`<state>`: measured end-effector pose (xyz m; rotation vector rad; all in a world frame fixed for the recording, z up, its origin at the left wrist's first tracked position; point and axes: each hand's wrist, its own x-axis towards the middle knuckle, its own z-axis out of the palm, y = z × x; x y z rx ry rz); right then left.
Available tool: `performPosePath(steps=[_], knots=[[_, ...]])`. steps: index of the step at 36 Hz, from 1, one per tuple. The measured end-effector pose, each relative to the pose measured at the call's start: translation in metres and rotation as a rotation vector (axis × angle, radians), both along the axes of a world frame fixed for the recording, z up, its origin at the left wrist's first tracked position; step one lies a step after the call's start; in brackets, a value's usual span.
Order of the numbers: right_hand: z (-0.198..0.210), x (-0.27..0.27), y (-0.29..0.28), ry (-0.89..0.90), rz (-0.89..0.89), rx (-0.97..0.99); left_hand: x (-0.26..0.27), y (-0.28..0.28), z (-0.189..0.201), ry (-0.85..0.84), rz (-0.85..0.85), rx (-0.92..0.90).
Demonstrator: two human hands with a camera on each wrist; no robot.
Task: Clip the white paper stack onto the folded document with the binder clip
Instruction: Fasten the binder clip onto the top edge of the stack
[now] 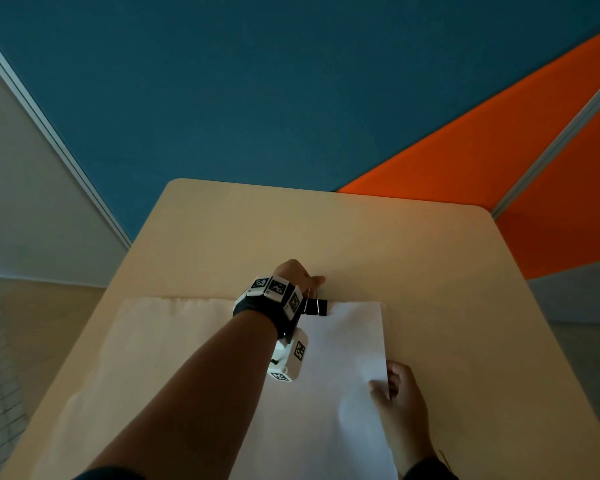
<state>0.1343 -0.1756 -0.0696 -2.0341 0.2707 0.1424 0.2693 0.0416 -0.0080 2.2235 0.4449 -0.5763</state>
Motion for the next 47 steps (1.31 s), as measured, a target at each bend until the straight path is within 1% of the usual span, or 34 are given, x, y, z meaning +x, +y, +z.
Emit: performPosePath(steps=[4,9,14,17,19,21,23,26,29,31,32,35,37,42,47], knots=[[0.003,-0.001,0.002,0.011,-0.031,0.013,0.001,0.001,-0.002,-0.017,-0.012,-0.006],[-0.001,-0.002,0.001,0.024,-0.039,-0.017,0.002,0.001,-0.005,-0.018,0.006,-0.03],[0.011,-0.004,0.007,-0.001,-0.025,-0.061,0.0,0.003,-0.008,-0.024,-0.001,-0.054],[0.014,-0.003,0.009,0.006,-0.035,-0.126,-0.001,0.003,-0.007,-0.031,-0.01,-0.057],[0.012,-0.001,0.008,0.023,-0.043,-0.211,-0.001,0.004,-0.005,-0.035,-0.021,-0.044],[0.013,0.003,0.006,0.084,-0.049,-0.296,-0.003,0.004,-0.004,-0.043,-0.033,-0.037],[0.016,0.005,0.004,0.138,-0.045,-0.31,-0.005,0.005,-0.005,-0.057,-0.045,-0.061],[0.026,0.012,0.004,0.138,-0.001,-0.239,-0.01,0.007,-0.005,-0.075,-0.054,-0.114],[0.035,0.022,0.004,0.229,0.08,-0.186,-0.014,0.006,-0.006,-0.094,-0.058,-0.133],[0.036,0.027,0.001,0.261,0.123,-0.158,-0.015,0.004,-0.01,-0.102,-0.03,-0.17],[0.035,0.028,-0.001,0.261,0.139,-0.141,-0.015,0.003,-0.011,-0.1,0.01,-0.224],[0.033,0.03,-0.005,0.241,0.178,-0.071,-0.018,0.003,-0.01,-0.093,0.148,-0.458],[0.032,0.028,-0.007,0.228,0.178,-0.011,-0.02,0.005,-0.008,-0.09,0.171,-0.509],[0.028,0.023,-0.011,0.231,0.166,0.101,-0.021,0.004,-0.006,-0.057,0.054,-0.385],[0.032,0.027,-0.011,0.317,0.108,0.282,-0.023,0.001,0.0,-0.048,-0.046,-0.31]])
